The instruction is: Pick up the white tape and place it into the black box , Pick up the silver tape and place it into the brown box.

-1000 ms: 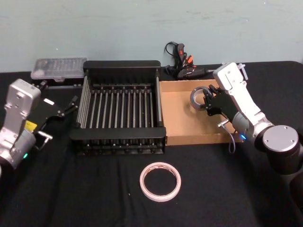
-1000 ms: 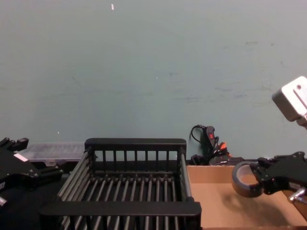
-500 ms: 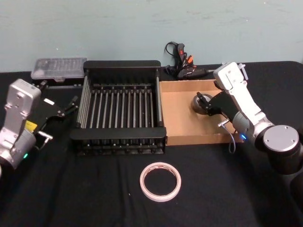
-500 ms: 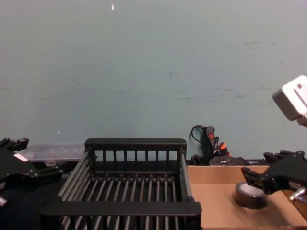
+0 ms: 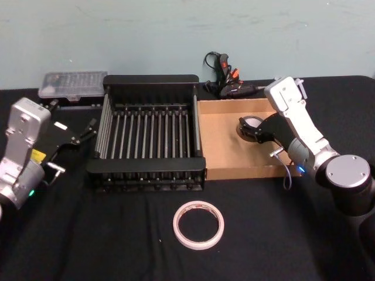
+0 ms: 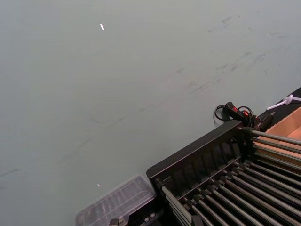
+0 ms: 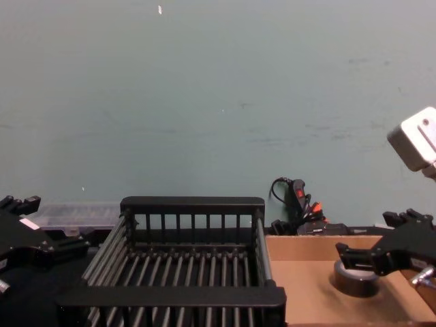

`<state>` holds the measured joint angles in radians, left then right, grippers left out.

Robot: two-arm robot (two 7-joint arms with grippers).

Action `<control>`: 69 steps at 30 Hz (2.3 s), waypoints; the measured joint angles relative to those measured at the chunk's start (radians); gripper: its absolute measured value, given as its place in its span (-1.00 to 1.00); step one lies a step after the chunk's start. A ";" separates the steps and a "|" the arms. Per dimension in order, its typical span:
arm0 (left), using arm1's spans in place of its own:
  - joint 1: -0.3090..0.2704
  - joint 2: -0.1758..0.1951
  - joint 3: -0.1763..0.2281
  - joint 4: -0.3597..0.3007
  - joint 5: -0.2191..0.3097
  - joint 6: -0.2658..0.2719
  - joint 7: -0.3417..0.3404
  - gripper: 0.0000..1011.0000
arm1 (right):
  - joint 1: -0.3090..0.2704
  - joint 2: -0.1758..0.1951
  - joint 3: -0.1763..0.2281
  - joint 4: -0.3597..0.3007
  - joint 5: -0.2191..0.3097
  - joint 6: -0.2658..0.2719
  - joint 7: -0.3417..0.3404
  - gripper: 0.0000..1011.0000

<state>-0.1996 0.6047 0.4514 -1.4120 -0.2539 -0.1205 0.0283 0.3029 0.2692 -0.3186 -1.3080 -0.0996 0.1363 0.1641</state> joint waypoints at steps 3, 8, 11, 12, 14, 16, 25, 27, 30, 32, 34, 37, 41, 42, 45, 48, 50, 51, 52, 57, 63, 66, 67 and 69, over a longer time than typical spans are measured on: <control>0.000 0.000 0.000 0.000 0.000 0.000 0.000 0.98 | 0.000 0.000 0.000 0.000 0.000 0.000 0.000 0.98; 0.000 0.000 0.000 0.000 0.000 0.000 0.000 0.98 | 0.000 0.000 0.000 0.000 0.000 0.000 0.000 0.98; 0.000 0.000 0.000 0.000 0.000 0.000 0.000 0.98 | -0.002 0.000 0.003 -0.003 0.000 -0.002 0.005 0.98; 0.000 0.000 0.000 0.000 0.000 0.000 0.000 0.98 | -0.002 0.000 0.003 -0.003 0.000 -0.002 0.005 0.98; 0.000 0.000 0.000 0.000 0.000 0.000 0.000 0.98 | -0.012 0.000 0.013 -0.017 0.003 -0.003 0.015 0.98; 0.000 0.000 0.000 0.000 0.000 0.000 0.000 0.98 | -0.026 0.003 0.023 -0.039 0.005 -0.002 0.026 0.98; 0.000 0.000 0.000 0.000 0.000 0.000 0.000 0.98 | -0.113 0.035 0.070 -0.186 0.023 0.067 0.081 0.98; 0.000 0.000 0.000 0.000 0.000 0.000 0.000 0.98 | -0.141 0.048 0.083 -0.234 0.032 0.092 0.099 0.98; 0.000 0.000 0.000 0.000 0.000 0.000 0.000 0.98 | -0.170 0.061 0.093 -0.281 0.042 0.115 0.117 0.98; 0.000 0.000 0.000 0.000 0.000 0.000 0.000 0.98 | -0.200 0.077 0.100 -0.328 0.053 0.134 0.138 0.98; 0.000 0.000 0.000 0.000 0.000 0.000 0.000 0.98 | -0.229 0.096 0.106 -0.374 0.066 0.148 0.162 0.98; 0.000 0.000 0.000 0.000 0.000 0.000 0.000 0.98 | -0.259 0.120 0.112 -0.422 0.085 0.161 0.191 0.98; 0.000 0.000 0.000 0.000 0.000 0.000 0.000 0.98 | -0.306 0.166 0.112 -0.499 0.121 0.194 0.242 0.98; 0.000 0.000 0.000 0.000 0.000 0.000 0.000 0.98 | -0.311 0.173 0.110 -0.509 0.125 0.200 0.248 0.98; 0.000 0.000 0.000 0.000 0.000 0.000 0.000 0.98 | -0.331 0.195 0.103 -0.545 0.138 0.231 0.266 0.98; 0.000 0.000 0.000 0.000 0.000 0.000 0.000 0.98 | -0.347 0.214 0.089 -0.578 0.145 0.270 0.277 0.98; 0.000 0.000 0.000 0.000 0.000 0.000 0.000 0.98 | -0.353 0.225 0.075 -0.598 0.145 0.314 0.281 0.98; 0.000 0.000 0.000 0.000 0.000 0.000 0.000 0.98 | -0.354 0.229 0.069 -0.605 0.145 0.331 0.282 0.98; 0.000 0.000 0.000 0.000 0.000 0.000 0.000 0.98 | -0.356 0.235 0.058 -0.619 0.145 0.362 0.284 0.98; 0.000 0.000 0.000 0.000 0.000 0.000 0.000 0.98 | -0.359 0.241 0.034 -0.648 0.145 0.436 0.284 0.98; 0.000 0.000 0.000 0.000 0.000 0.000 0.000 0.98 | -0.355 0.241 0.003 -0.664 0.142 0.512 0.286 0.98; 0.000 0.000 0.000 0.000 0.000 0.000 0.000 0.98 | -0.346 0.238 -0.015 -0.666 0.136 0.551 0.292 0.98; 0.000 0.000 0.000 0.000 0.000 0.000 0.000 0.98 | -0.343 0.236 -0.019 -0.666 0.135 0.558 0.293 0.98; 0.000 0.000 0.000 0.000 0.000 0.000 0.000 0.98 | -0.334 0.231 -0.031 -0.666 0.128 0.584 0.295 0.98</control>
<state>-0.1995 0.6047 0.4514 -1.4120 -0.2539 -0.1205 0.0282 -0.0315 0.4999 -0.3491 -1.9737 0.0280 0.7206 0.4593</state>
